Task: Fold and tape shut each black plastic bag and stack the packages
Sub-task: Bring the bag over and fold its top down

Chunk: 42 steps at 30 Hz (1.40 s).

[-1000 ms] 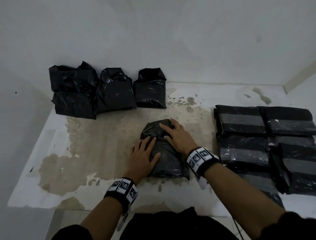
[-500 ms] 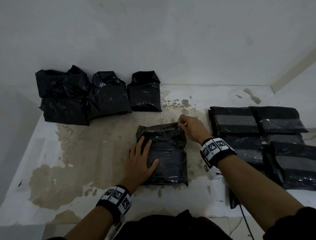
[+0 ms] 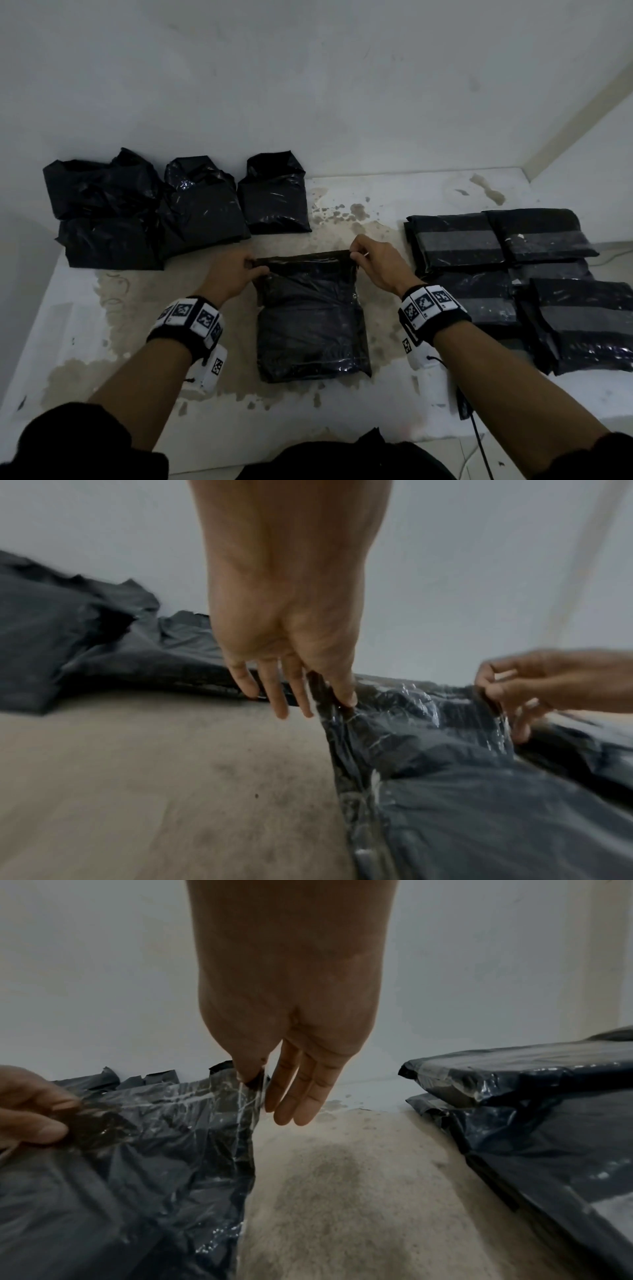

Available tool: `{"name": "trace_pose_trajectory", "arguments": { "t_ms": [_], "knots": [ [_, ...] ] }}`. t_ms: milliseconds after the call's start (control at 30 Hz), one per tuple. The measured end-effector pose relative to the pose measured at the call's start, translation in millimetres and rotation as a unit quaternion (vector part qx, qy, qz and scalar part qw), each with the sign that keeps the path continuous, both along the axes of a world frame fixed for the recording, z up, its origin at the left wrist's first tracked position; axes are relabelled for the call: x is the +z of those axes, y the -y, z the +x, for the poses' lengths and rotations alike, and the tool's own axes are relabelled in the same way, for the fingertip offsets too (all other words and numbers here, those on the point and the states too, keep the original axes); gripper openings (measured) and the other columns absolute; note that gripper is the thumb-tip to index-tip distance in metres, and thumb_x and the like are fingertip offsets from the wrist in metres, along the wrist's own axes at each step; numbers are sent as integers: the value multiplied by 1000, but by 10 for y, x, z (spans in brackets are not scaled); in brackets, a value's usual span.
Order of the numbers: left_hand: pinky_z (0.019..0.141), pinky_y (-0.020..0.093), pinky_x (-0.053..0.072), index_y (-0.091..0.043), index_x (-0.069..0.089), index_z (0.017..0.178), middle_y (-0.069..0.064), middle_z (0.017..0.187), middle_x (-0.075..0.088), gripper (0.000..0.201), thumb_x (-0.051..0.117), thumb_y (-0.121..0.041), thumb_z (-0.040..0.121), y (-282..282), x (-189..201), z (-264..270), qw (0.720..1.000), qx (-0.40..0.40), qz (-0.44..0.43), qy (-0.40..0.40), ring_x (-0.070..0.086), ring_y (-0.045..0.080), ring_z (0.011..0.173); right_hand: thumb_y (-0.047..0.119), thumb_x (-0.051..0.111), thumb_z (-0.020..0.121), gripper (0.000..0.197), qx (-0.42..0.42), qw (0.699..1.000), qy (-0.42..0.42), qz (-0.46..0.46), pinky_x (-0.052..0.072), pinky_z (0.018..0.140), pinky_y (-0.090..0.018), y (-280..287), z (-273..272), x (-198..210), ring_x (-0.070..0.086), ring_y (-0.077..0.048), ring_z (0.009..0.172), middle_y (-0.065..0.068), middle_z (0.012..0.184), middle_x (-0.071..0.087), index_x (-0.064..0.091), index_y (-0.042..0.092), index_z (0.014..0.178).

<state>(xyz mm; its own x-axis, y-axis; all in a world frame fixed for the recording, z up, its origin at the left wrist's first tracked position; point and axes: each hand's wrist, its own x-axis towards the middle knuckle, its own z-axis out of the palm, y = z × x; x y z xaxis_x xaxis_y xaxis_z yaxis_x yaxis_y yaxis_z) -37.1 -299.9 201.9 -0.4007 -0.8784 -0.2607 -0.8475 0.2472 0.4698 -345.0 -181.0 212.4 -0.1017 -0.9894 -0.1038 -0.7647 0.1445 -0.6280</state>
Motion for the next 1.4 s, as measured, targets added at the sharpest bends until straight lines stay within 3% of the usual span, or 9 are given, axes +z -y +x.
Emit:
{"name": "trace_pose_trajectory", "arguments": {
  "t_ms": [167, 300, 467, 567, 700, 833, 1000, 1200, 1400],
  "knots": [
    [78, 31, 57, -8, 43, 124, 8, 109, 63, 58, 81, -26, 85, -233, -193, -16, 905, 204, 203, -315, 65, 15, 95, 22, 51, 105, 7, -41, 997, 67, 1, 52, 66, -36, 39, 56, -3, 63, -21, 71, -4, 82, 67, 53, 22, 99],
    [77, 22, 58, -8, 69, 112, 4, 102, 74, 40, 82, -31, 83, -429, -348, -22, 902, 159, 285, -283, 70, 21, 100, 25, 55, 104, 5, -112, 975, 191, -12, 44, 64, -23, 15, 172, 6, 58, -1, 68, 0, 84, 65, 51, 24, 107],
    [92, 32, 56, -8, 68, 112, 10, 113, 72, 21, 71, -12, 92, -652, -379, -104, 876, 195, 291, -331, 68, 22, 102, 46, 81, 82, 74, -202, 932, 264, 143, 50, 90, -29, -219, 477, -190, 63, -19, 104, -1, 116, 62, 36, 23, 136],
    [77, 18, 55, -10, 63, 106, 2, 99, 69, 15, 70, -7, 92, -687, -436, -58, 893, 200, 247, -318, 64, 16, 90, 28, 84, 83, 58, -195, 944, 196, 180, 43, 84, -25, -317, 579, -440, 59, -20, 103, 3, 107, 59, 45, 15, 125],
    [81, 38, 53, -18, 62, 83, 7, 88, 70, 16, 76, -13, 88, -660, -560, 109, 931, 199, 185, -244, 64, 23, 83, 11, 78, 87, 25, -233, 949, 197, 84, 41, 61, -10, -396, 537, -550, 63, -18, 84, 8, 84, 63, 57, 14, 101],
    [73, 30, 47, -18, 63, 79, 5, 82, 69, 16, 74, -20, 90, -709, -603, 91, 937, 214, 150, -232, 63, 22, 78, 7, 75, 89, 23, -233, 951, 202, 23, 42, 60, -9, -516, 549, -558, 52, 0, 63, 10, 70, 57, 57, 20, 84],
    [86, 34, 55, -18, 72, 101, 2, 97, 75, 25, 68, -41, 94, -722, -527, -13, 910, 226, 193, -288, 69, 18, 91, 16, 74, 92, 15, -207, 933, 291, 47, 49, 72, -27, -588, 495, -600, 56, -13, 75, -2, 78, 60, 59, 16, 93],
    [60, 15, 52, -16, 70, 99, -3, 87, 73, 12, 62, -25, 100, -706, -341, -105, 873, 262, 183, -369, 68, 10, 79, 18, 62, 101, 21, -230, 909, 349, 9, 40, 62, -27, -468, 390, -423, 44, -13, 66, -1, 68, 46, 54, 14, 81],
    [64, 22, 53, -20, 72, 91, -8, 79, 74, 17, 62, -30, 99, -663, -262, -72, 860, 257, 213, -385, 68, 8, 74, 26, 64, 100, 19, -204, 916, 345, 28, 46, 68, -31, -310, 328, -311, 56, -17, 74, -6, 78, 58, 58, 14, 87]
  ]
}}
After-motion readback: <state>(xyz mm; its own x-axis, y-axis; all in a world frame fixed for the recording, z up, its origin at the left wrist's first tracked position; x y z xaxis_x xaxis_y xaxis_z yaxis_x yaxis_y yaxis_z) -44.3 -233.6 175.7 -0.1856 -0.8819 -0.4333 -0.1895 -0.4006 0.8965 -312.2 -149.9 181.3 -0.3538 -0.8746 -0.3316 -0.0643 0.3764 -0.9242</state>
